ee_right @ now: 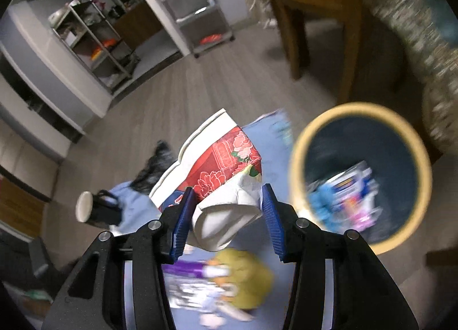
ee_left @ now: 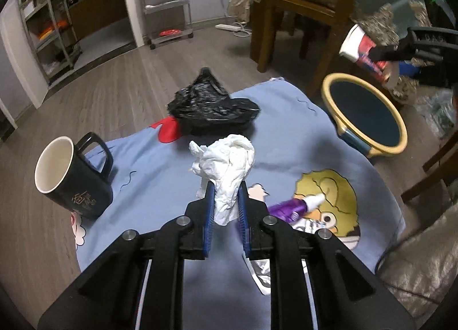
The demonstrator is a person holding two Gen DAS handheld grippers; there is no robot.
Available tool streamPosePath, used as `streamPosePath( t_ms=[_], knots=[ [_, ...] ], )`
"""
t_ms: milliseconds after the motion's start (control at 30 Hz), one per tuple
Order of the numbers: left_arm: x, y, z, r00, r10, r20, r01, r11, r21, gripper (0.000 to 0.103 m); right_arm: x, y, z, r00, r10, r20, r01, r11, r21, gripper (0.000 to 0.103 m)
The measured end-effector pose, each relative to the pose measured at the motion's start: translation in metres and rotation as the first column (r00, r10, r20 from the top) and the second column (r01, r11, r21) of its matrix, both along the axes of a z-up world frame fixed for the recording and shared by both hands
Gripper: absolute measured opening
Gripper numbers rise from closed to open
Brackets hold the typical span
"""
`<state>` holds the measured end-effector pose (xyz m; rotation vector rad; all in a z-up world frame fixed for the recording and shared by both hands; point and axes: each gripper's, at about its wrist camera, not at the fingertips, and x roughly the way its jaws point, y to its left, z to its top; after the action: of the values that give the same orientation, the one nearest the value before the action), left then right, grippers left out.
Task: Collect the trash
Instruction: 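Carry the tissue and paper cup over the bin and open both tools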
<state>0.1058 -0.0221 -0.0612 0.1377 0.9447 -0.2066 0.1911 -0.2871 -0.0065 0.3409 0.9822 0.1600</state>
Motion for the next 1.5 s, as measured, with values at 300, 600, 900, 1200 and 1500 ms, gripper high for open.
streamPosePath(
  t_ms=[300,600,900,1200,1500],
  knots=[
    [-0.011,-0.043,0.025,0.997,-0.075,0.035,0.076,0.997,-0.03,0.015,-0.009,-0.082,-0.027,0.984,-0.171,-0.046,0.174,0.983,0.063,0.049],
    [-0.003,-0.111,0.022,0.981,-0.192,0.022,0.193,0.981,-0.029,0.015,-0.002,-0.119,-0.046,0.962,-0.26,-0.087,0.268,0.957,0.107,0.049],
    [0.033,-0.158,0.008,0.973,-0.227,-0.04,0.224,0.972,-0.072,0.015,-0.006,-0.157,-0.066,0.924,-0.356,-0.139,0.369,0.926,0.08,0.049],
    [0.058,-0.194,-0.007,0.963,-0.26,-0.075,0.256,0.965,-0.058,0.015,-0.007,-0.165,-0.068,0.906,-0.396,-0.148,0.41,0.909,0.075,0.049],
    [0.081,-0.239,-0.008,0.95,-0.301,-0.086,0.295,0.953,-0.074,0.015,-0.018,-0.186,-0.074,0.85,-0.499,-0.169,0.522,0.841,0.142,0.05]
  ],
)
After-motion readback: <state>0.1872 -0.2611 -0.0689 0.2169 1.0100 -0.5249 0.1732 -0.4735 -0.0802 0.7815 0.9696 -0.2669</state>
